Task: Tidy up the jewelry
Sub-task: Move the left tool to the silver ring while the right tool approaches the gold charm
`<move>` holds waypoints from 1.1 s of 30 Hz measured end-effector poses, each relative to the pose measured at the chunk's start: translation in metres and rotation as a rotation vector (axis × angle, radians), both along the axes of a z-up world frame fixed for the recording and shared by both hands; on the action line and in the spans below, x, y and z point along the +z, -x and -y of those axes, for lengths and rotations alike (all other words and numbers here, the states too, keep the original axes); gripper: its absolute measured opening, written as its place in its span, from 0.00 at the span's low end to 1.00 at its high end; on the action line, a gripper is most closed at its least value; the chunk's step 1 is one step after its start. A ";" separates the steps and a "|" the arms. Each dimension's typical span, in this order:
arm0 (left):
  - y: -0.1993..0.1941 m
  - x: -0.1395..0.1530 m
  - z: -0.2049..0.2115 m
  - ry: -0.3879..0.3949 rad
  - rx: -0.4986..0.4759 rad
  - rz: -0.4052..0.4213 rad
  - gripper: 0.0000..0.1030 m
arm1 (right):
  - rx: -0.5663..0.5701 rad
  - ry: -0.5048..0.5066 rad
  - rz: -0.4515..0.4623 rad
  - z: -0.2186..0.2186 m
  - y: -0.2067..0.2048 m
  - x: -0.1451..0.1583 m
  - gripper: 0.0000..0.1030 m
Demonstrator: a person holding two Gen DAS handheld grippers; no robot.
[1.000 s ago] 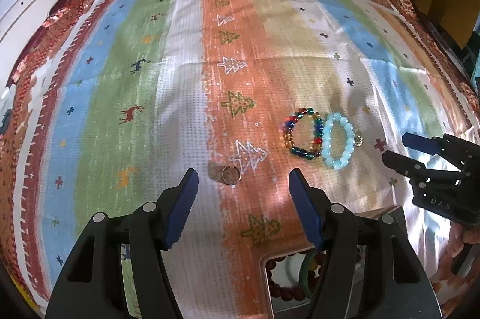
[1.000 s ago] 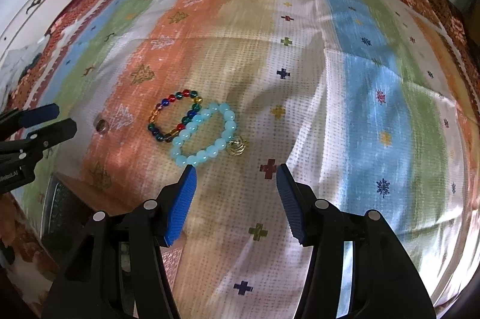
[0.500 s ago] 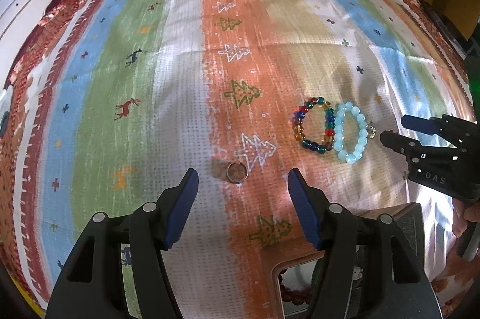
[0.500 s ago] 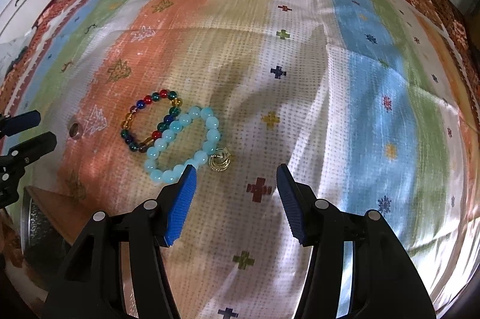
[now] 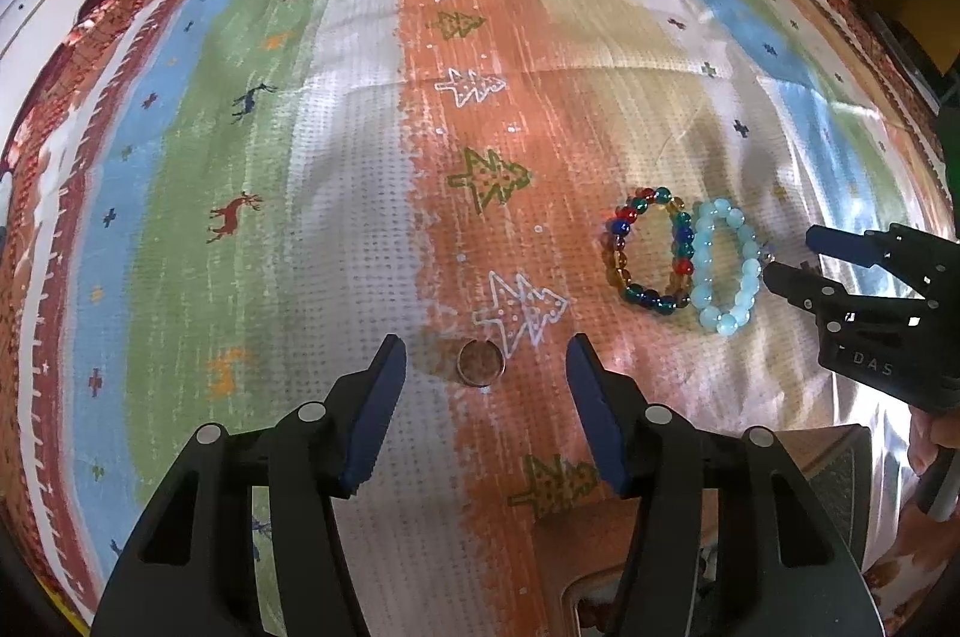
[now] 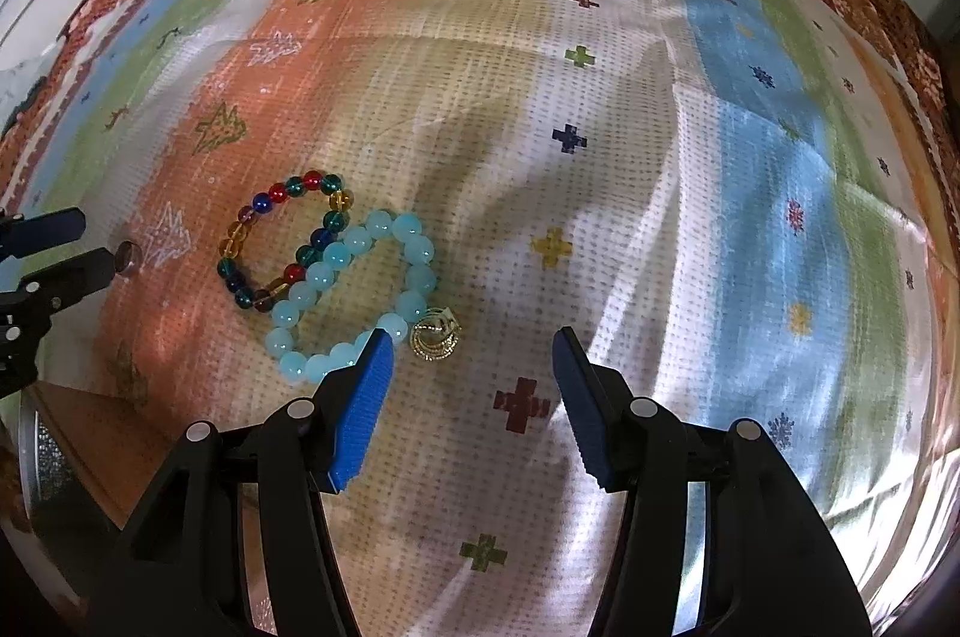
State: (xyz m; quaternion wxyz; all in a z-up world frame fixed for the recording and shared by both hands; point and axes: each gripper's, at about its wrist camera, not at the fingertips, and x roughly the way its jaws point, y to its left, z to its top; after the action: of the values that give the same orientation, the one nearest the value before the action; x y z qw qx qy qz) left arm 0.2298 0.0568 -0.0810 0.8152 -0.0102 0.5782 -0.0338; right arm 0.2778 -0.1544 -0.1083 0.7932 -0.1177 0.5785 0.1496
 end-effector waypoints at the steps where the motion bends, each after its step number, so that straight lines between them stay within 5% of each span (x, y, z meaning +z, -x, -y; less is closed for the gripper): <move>1: -0.001 -0.001 0.000 0.000 -0.001 -0.004 0.53 | 0.003 0.003 -0.001 -0.001 0.000 -0.001 0.53; 27: -0.011 -0.026 -0.001 -0.005 -0.006 -0.066 0.35 | 0.035 0.013 -0.028 -0.013 -0.009 -0.013 0.53; 33: -0.011 -0.027 -0.004 -0.015 -0.003 -0.062 0.26 | 0.007 0.002 -0.020 -0.006 -0.011 -0.014 0.36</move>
State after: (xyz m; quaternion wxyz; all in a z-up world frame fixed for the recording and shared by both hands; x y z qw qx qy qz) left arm 0.2413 0.0607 -0.1081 0.7969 -0.0041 0.6033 -0.0303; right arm 0.2887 -0.1488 -0.1218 0.7866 -0.1189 0.5863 0.1529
